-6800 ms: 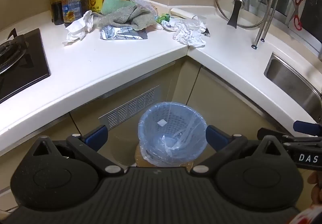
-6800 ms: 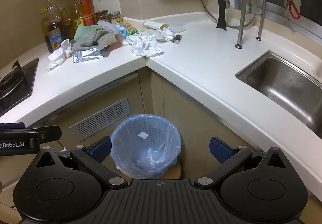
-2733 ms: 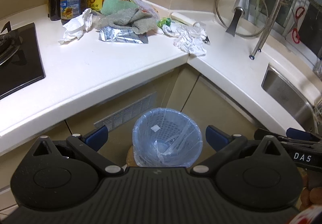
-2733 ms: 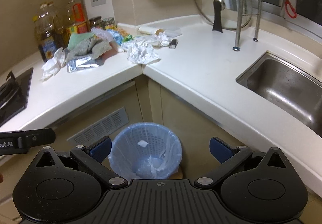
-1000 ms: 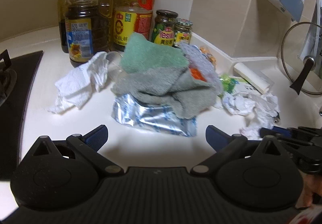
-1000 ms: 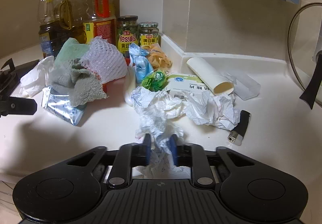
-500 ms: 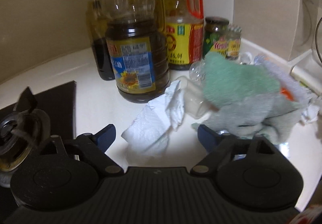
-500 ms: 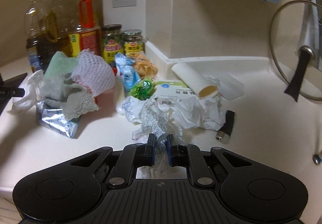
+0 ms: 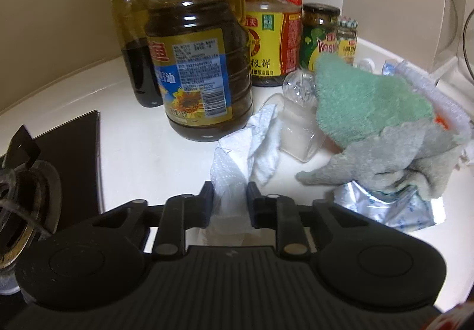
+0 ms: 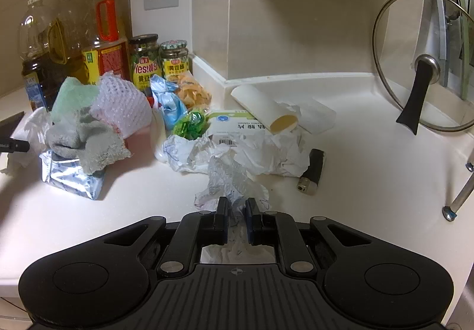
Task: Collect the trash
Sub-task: 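Carry both held papers down over the blue wastebasket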
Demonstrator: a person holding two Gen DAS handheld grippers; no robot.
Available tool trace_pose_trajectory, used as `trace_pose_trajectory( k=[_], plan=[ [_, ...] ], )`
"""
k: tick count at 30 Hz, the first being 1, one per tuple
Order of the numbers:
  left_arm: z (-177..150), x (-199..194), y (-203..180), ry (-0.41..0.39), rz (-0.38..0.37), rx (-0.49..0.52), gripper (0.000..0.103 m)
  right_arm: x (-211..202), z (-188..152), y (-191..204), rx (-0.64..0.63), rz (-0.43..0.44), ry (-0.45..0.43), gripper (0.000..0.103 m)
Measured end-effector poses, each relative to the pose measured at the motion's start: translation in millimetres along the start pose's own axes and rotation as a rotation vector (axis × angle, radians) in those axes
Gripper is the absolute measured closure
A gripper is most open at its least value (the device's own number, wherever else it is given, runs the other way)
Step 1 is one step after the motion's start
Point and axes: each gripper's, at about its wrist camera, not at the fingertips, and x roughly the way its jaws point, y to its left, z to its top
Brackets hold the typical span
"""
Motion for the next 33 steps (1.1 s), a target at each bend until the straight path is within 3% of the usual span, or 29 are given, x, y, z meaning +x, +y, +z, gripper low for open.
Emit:
trace_pose_trajectory(
  k=[7, 11, 19, 24, 33],
  plan=[
    [-16, -57, -14, -0.039, -0.006, -0.095, 0.090, -10, -6, -9, -0.013, 0.069, -0.007, 0.091],
    [-31, -100, -43, -0.042, -0.037, -0.139, 0.090, -21, -12, -16, -0.045, 0.150, -0.006, 0.091],
    [-76, -159, -112, 0.030, -0.145, -0.158, 0.090, -48, -33, -11, -0.141, 0.340, 0.020, 0.091],
    [-108, -162, -133, 0.103, -0.222, -0.151, 0.090, -66, -64, 3, -0.182, 0.374, 0.067, 0.091],
    [-177, -133, -150, 0.263, -0.295, -0.120, 0.090, -54, -139, 35, -0.247, 0.314, 0.232, 0.091]
  ],
)
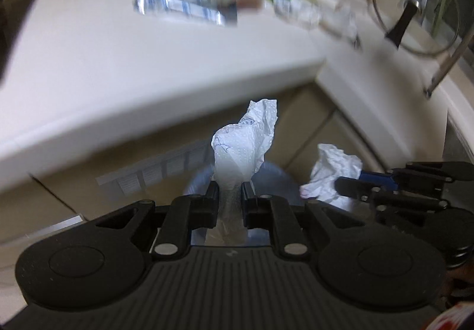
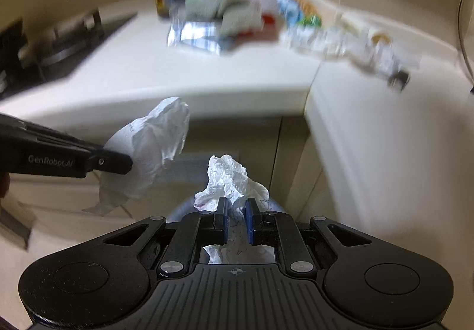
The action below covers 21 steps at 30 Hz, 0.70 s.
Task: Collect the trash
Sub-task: 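Carry both held papers down over the blue wastebasket, then open both tools to drop the papers into the wastebasket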
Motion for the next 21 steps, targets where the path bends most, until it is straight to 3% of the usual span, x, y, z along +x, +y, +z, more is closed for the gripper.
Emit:
trace_pose_trajectory(
  k=[8, 21],
  plan=[
    [-22, 57, 8, 0.127, 0.009, 0.009, 0.090, 54, -30, -2, -0.017, -0.044, 0.091, 0.091],
    [-31, 120, 20, 0.215, -0.007, -0.027, 0.087, 104, -55, -17, 0.037, -0.060, 0.155, 0.091]
  ],
)
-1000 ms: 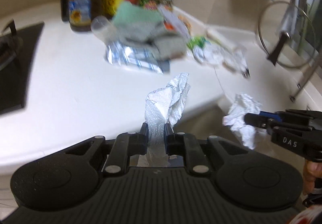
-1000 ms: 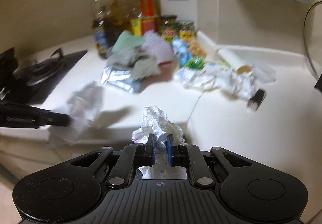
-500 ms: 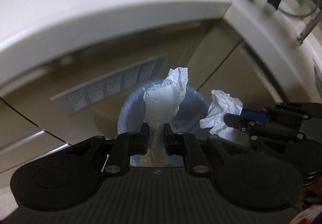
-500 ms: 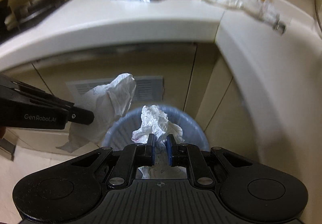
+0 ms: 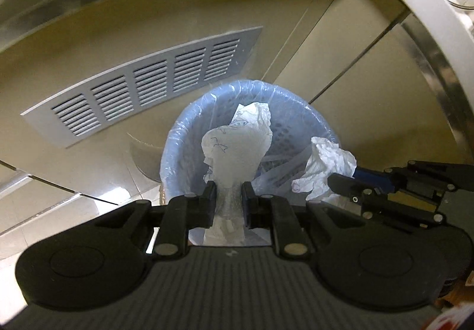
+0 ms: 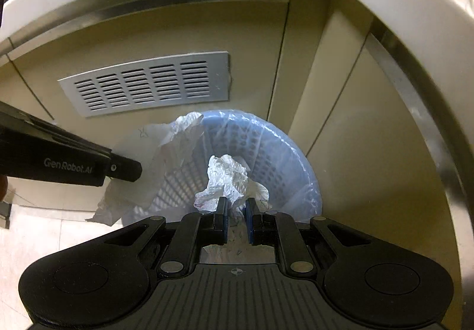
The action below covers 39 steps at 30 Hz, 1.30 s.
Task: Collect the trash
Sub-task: 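Open both tools to drop the papers into the wastebasket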
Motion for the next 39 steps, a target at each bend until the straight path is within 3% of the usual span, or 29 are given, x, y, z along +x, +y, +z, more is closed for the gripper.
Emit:
trace_pose_trajectory(
  k=[2, 4, 5, 23, 24, 27, 39],
  plan=[
    [2, 5, 1, 0.008, -0.010, -0.011, 0.076, 4, 1, -3, 0.009, -0.001, 0.007, 0.091],
    [4, 9, 2, 0.010, -0.015, -0.020, 0.056, 9, 1, -8, 0.014, 0.001, 0.014, 0.091],
    [5, 10, 3, 0.011, -0.009, -0.022, 0.054, 9, 1, -9, 0.014, 0.000, 0.017, 0.091],
    [-3, -14, 12, -0.013, 0.042, -0.078, 0.050, 17, 4, -6, 0.022, 0.031, 0.007, 0.091],
    [-4, -13, 13, -0.015, 0.044, -0.080, 0.050, 18, 4, -5, 0.020, 0.041, 0.012, 0.087],
    [-5, -13, 14, -0.019, 0.053, -0.083, 0.049, 17, 3, -5, 0.033, 0.042, 0.000, 0.038],
    [-4, -27, 15, -0.050, 0.051, -0.078, 0.049, 9, 9, 0, 0.029, 0.041, 0.000, 0.037]
  ],
)
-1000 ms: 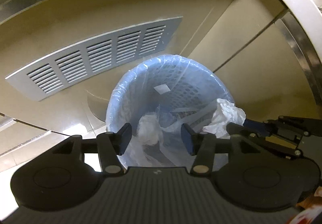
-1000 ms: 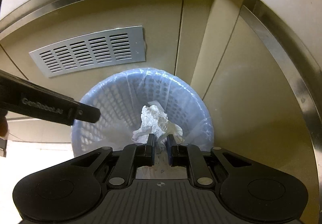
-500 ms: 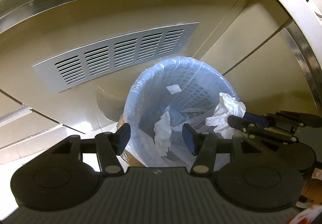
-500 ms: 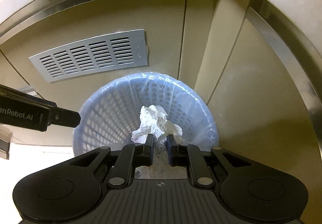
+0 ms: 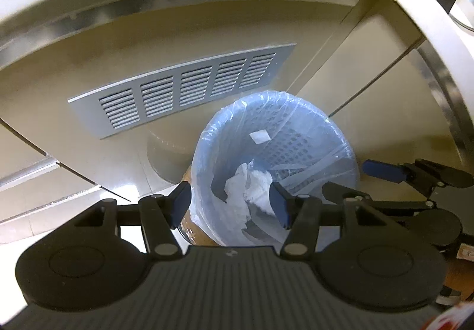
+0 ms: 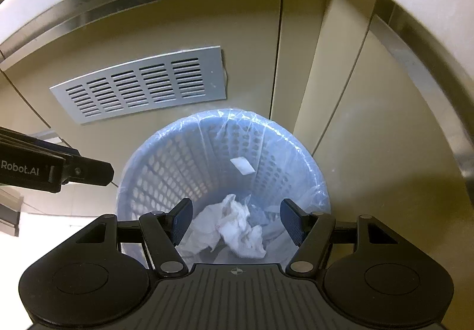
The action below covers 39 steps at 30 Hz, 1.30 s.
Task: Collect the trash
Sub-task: 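Open both tools to drop the papers into the wastebasket, then grasp the black lighter on the counter with the right tool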
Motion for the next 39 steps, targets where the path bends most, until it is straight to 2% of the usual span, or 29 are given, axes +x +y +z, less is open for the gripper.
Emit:
trace_pose_trajectory(
  k=[7, 15, 21, 25, 29, 39],
  plan=[
    [8, -38, -3, -0.081, -0.029, 0.026, 0.049, -35, 19, 10, -0.012, 0.010, -0.074, 0.037],
    [26, -108, -2, -0.253, -0.060, 0.048, 0.047, -112, 45, 23, -0.022, 0.005, -0.266, 0.037],
    [47, -144, -5, -0.374, -0.103, 0.059, 0.043, -156, 61, 23, 0.016, -0.077, -0.412, 0.037],
    [63, -148, -14, -0.407, -0.136, 0.072, 0.042, -176, 73, 2, 0.086, -0.157, -0.468, 0.037],
    [75, -150, -28, -0.437, -0.142, 0.067, 0.040, -183, 87, -35, 0.134, -0.215, -0.482, 0.037],
    [111, -128, -58, -0.465, -0.046, 0.002, 0.037, -148, 146, -141, 0.190, -0.254, -0.459, 0.038]
  ],
)
